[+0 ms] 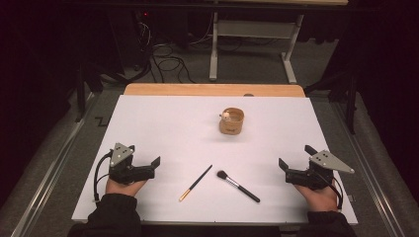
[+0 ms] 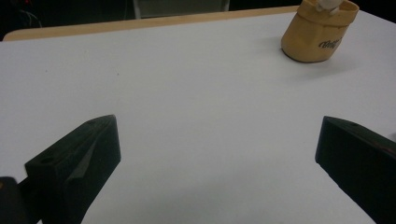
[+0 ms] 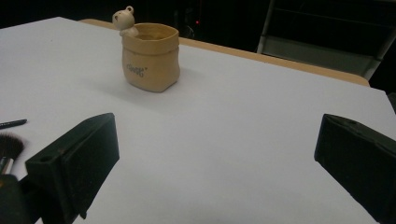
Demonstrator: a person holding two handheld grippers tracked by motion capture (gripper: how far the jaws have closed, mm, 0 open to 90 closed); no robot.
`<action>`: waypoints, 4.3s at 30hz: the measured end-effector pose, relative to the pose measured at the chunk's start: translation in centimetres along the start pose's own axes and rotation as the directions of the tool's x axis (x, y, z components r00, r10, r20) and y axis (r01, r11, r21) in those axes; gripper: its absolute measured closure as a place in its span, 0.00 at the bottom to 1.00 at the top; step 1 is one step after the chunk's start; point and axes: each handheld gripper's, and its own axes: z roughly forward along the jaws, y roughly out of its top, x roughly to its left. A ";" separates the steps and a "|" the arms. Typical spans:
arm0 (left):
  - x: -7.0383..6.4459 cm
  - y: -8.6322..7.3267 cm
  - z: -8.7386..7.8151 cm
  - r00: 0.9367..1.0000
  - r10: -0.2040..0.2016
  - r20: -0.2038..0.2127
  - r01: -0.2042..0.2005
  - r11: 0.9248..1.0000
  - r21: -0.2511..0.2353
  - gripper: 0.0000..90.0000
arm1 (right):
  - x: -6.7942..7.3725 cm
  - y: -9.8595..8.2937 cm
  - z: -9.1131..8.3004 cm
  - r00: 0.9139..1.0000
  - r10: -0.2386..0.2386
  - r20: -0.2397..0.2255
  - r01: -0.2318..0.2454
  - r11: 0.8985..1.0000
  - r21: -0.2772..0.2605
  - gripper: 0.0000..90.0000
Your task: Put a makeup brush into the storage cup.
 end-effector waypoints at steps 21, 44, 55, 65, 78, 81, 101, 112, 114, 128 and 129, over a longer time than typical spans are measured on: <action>-0.2 -0.2 2.1 1.000 0.023 -0.001 -0.022 0.973 0.230 0.02 | 0.2 -0.3 0.0 1.000 -0.001 -0.006 0.001 1.000 -0.005 0.01; -0.4 0.1 1.9 0.996 0.086 -0.031 -0.072 0.947 0.312 0.02 | 0.9 0.5 -0.3 0.999 0.031 -0.039 -0.031 1.000 0.005 0.03; -0.8 1.2 2.2 0.999 0.044 0.021 -0.049 0.896 0.441 0.02 | 0.6 0.7 -0.7 0.998 -0.053 -0.040 0.055 0.997 0.046 0.02; -0.7 2.1 2.6 0.999 -0.018 0.037 -0.003 0.857 0.515 0.02 | 0.3 0.2 -0.4 0.998 -0.030 -0.056 0.032 0.999 0.040 0.02; -1.4 2.6 2.9 0.998 0.023 0.064 -0.057 0.787 0.614 0.05 | 0.6 0.3 0.2 0.997 -0.041 -0.067 0.044 0.998 0.049 0.02; -1.9 2.8 3.1 0.996 0.050 0.076 -0.087 0.770 0.632 0.06 | 0.6 0.3 0.3 0.997 -0.035 -0.073 0.039 0.998 0.051 0.02; -5.2 4.1 4.1 0.975 0.094 0.201 -0.213 0.647 0.732 0.17 | 0.8 0.1 0.5 0.995 -0.045 -0.094 0.051 0.997 0.065 0.03; -7.5 5.2 4.9 0.966 0.093 0.240 -0.243 0.633 0.735 0.23 | 0.8 0.1 0.6 0.994 -0.043 -0.100 0.050 0.997 0.067 0.03; -8.0 5.3 5.1 0.964 0.091 0.252 -0.252 0.626 0.738 0.28 | 0.8 0.1 0.6 0.994 -0.044 -0.100 0.050 0.997 0.066 0.03; -10.6 5.1 6.0 0.943 0.124 0.308 -0.315 0.624 0.715 0.55 | 0.9 0.1 0.5 0.993 -0.042 -0.106 0.049 0.997 0.064 0.04; -10.9 5.2 6.1 0.945 0.134 0.298 -0.315 0.616 0.722 0.60 | 0.9 0.1 0.5 0.993 -0.043 -0.107 0.050 0.997 0.062 0.04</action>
